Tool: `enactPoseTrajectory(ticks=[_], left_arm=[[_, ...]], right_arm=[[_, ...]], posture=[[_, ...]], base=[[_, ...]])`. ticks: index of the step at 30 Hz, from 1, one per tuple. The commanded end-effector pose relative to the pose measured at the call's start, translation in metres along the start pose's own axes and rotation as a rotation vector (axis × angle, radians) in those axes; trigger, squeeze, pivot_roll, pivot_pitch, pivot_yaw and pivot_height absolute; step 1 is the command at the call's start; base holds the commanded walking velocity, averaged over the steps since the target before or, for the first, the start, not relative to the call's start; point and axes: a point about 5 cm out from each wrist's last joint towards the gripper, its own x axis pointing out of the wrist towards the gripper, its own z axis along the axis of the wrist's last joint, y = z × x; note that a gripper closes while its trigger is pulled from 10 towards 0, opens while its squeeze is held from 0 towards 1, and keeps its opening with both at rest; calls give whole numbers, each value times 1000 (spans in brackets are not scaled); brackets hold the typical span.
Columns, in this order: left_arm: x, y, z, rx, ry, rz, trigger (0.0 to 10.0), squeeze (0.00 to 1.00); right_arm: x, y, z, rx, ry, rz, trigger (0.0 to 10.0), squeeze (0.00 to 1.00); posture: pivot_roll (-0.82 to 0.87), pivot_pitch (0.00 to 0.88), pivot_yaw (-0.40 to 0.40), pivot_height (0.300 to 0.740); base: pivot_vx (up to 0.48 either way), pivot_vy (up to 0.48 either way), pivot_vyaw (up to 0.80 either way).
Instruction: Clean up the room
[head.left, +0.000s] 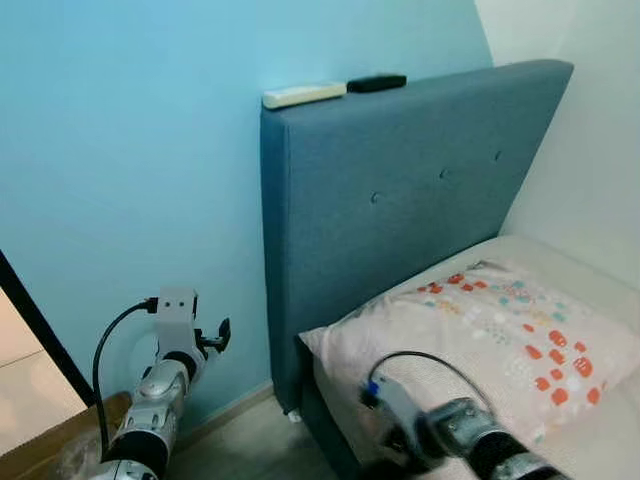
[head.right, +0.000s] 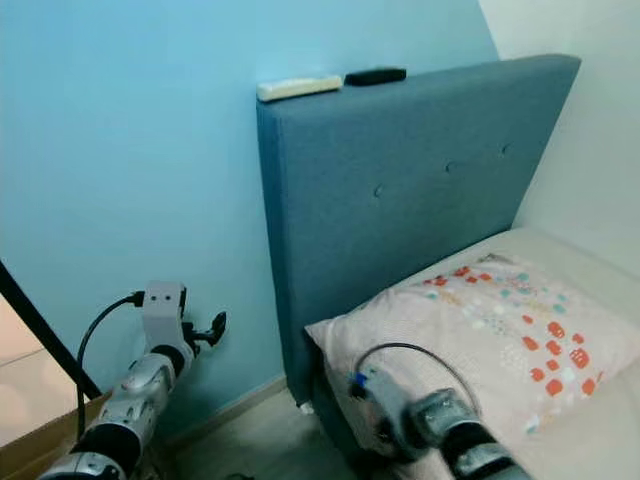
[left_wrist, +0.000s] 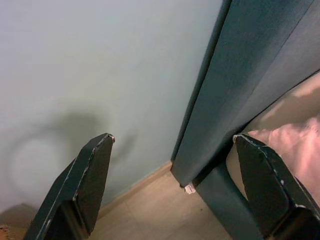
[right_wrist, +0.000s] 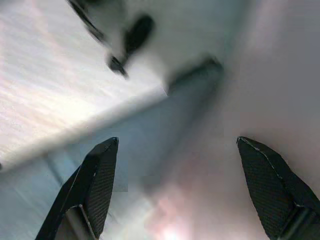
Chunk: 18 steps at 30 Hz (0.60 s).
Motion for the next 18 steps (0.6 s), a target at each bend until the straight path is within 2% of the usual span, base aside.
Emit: enactPoseTrajectory(ticks=[1, 3, 4, 5, 12, 13, 14, 16, 17, 18], left_arm=[[-2, -3, -6, 8, 16, -18, 10000, 0], [-2, -3, -6, 8, 16, -18, 10000, 0], [-3, -2, -9, 10, 21, -18, 10000, 0], [-4, -2, -9, 9, 21, -17, 10000, 0], [-4, -2, -9, 9, 18, -16, 10000, 0], [-4, -2, -9, 9, 16, -16, 10000, 0], [-4, -2, -9, 9, 16, -16, 10000, 0], [-5, -2, -9, 9, 11, -18, 10000, 0], [-5, -2, -9, 9, 11, -18, 10000, 0], [-5, -2, -10, 10, 10, -19, 10000, 0]], right_arm=[[-15, -11, -10, -36, 99, -20, 10000, 0], [-15, -11, -10, -36, 99, -20, 10000, 0], [-25, -18, -15, -34, 123, -41, 10000, 0], [-29, -21, -17, -36, 134, -65, 10000, 0], [-33, -32, -22, -46, 188, -211, 10000, 0], [-35, -37, -21, -53, 188, -293, 10000, 0], [-35, -37, -21, -53, 188, -293, 10000, 0], [-42, -47, -16, -61, 157, -457, 10000, 0], [-42, -47, -16, -61, 157, -457, 10000, 0], [-46, -52, -13, -83, 132, -540, 10000, 0]], posture=[[-52, 0, -46, 616], [-52, 0, -46, 616], [-52, 0, -46, 616], [-52, 0, -46, 616], [-52, 0, -46, 616], [-50, 0, -47, 616], [-50, 0, -47, 616], [-48, 0, -48, 616], [-48, 0, -48, 616], [-44, 0, -51, 616]], base=[[0, 0, 0], [0, 0, 0], [0, 0, 0], [0, 0, 0], [0, 0, 0], [0, 0, 0], [0, 0, 0], [0, 0, 0], [0, 0, 0], [0, 0, 0]])
